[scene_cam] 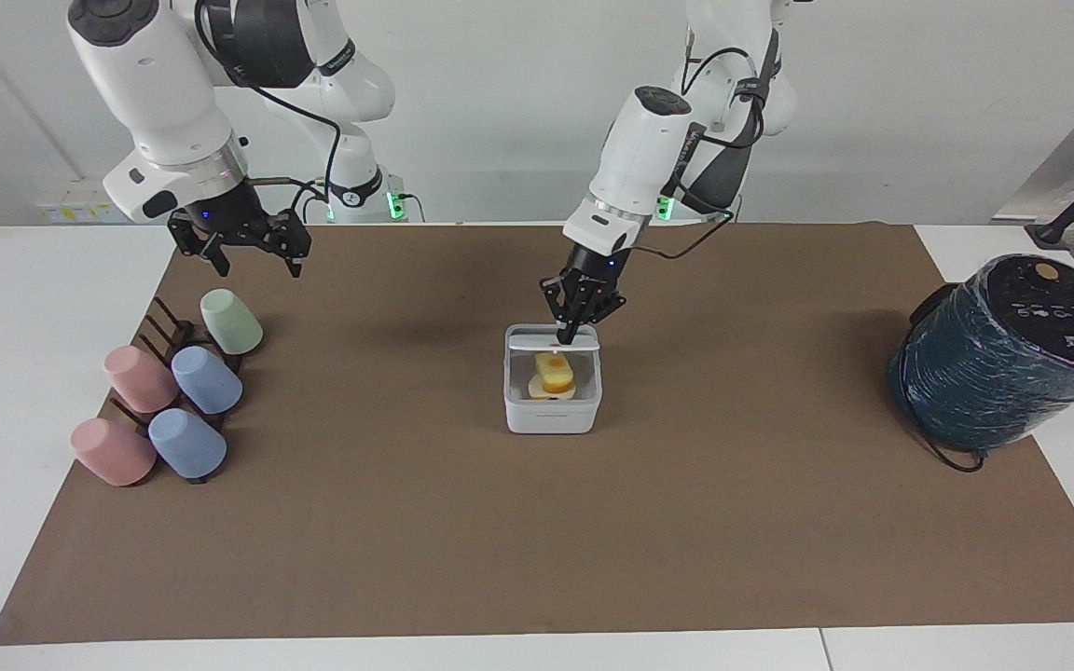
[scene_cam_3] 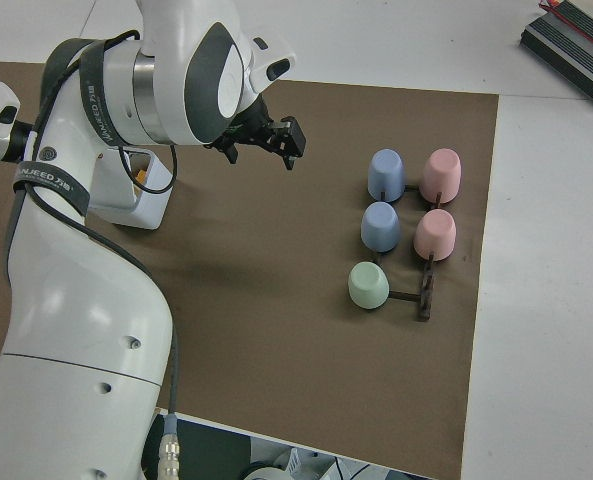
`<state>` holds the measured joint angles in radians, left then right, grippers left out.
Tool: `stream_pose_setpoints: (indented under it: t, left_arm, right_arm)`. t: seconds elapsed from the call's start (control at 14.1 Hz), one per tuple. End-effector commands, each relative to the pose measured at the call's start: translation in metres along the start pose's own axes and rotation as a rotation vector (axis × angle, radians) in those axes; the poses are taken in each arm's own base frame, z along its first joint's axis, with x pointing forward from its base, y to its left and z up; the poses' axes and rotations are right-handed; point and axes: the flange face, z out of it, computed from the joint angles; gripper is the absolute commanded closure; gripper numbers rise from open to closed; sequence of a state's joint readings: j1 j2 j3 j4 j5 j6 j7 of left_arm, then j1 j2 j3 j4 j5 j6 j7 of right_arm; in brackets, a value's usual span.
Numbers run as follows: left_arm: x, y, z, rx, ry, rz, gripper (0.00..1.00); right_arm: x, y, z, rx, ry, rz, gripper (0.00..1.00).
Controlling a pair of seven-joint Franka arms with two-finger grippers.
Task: Close trash can lid
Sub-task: 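Reach the left gripper over the trash can to its raised lid, then push the open lid down over the can with the left gripper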
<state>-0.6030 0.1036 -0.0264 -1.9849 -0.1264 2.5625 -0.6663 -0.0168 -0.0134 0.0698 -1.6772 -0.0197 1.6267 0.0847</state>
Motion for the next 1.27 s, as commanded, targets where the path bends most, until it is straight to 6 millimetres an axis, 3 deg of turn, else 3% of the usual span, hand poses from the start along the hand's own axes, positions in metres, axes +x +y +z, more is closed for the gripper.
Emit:
stream_pose_setpoints:
  t: [0.0,0.42,1.2]
  left_arm:
    - [0.013,-0.012,0.007,-0.012,0.022,-0.025,0.91]
    - [0.014,-0.004,0.046,-0.022,0.03,-0.028,0.91]
    - [0.011,-0.012,0.084,-0.013,0.03,-0.026,0.91]
  right_arm:
    - [-0.002,0.003,0.0,0.019,0.0,-0.015,0.0]
    - [-0.002,0.003,0.0,0.019,0.0,-0.015,0.0]
    - [-0.002,0.003,0.0,0.019,0.0,-0.015,0.0]
